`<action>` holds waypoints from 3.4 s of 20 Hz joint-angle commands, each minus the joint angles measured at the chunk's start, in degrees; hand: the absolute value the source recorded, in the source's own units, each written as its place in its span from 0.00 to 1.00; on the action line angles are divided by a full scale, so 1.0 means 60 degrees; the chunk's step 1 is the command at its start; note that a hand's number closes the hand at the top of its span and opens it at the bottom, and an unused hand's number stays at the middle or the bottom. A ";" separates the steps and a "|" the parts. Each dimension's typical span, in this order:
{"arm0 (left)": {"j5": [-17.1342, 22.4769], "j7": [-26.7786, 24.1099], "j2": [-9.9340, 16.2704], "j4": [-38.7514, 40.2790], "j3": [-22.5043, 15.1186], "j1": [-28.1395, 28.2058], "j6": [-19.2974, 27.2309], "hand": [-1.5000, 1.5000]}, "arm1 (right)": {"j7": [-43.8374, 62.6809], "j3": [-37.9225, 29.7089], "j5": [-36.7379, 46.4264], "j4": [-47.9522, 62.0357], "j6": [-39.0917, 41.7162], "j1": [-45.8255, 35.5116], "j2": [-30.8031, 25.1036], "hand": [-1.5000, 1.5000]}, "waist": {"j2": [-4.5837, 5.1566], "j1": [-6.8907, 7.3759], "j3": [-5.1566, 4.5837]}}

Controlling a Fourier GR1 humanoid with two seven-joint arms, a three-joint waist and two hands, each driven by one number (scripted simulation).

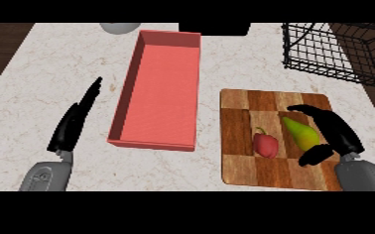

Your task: Pick the pear from the cutting board and place it in the cardboard box

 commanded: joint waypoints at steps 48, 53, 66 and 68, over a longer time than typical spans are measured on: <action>-0.0415 0.0019 -0.0430 0.0629 -0.0590 -0.0908 -0.0373 0.50 | 1.5780 0.6797 0.3169 -0.1095 0.0591 -0.9141 0.3317 1.00 | 0.0069 0.1272 0.0108; -0.0412 -0.0133 -0.0582 0.0743 -0.0495 -0.0839 -0.0123 0.50 | 1.6396 0.6879 0.2462 -0.0516 0.0619 -0.9688 0.3314 1.00 | 0.0086 0.0983 0.0110; -0.0218 -0.0153 -0.0086 0.0648 -0.0046 -0.0824 -0.0314 0.50 | 1.4975 0.5680 -0.0674 0.1543 -0.1071 -0.8457 0.3314 0.00 | 0.0196 0.0742 0.0144; -0.0271 -0.0234 -0.0271 0.0542 -0.0189 -0.0587 -0.0227 0.50 | 1.4660 0.6169 -0.1274 0.1695 -0.1702 -0.8717 0.3315 0.00 | 0.0174 0.0754 0.0145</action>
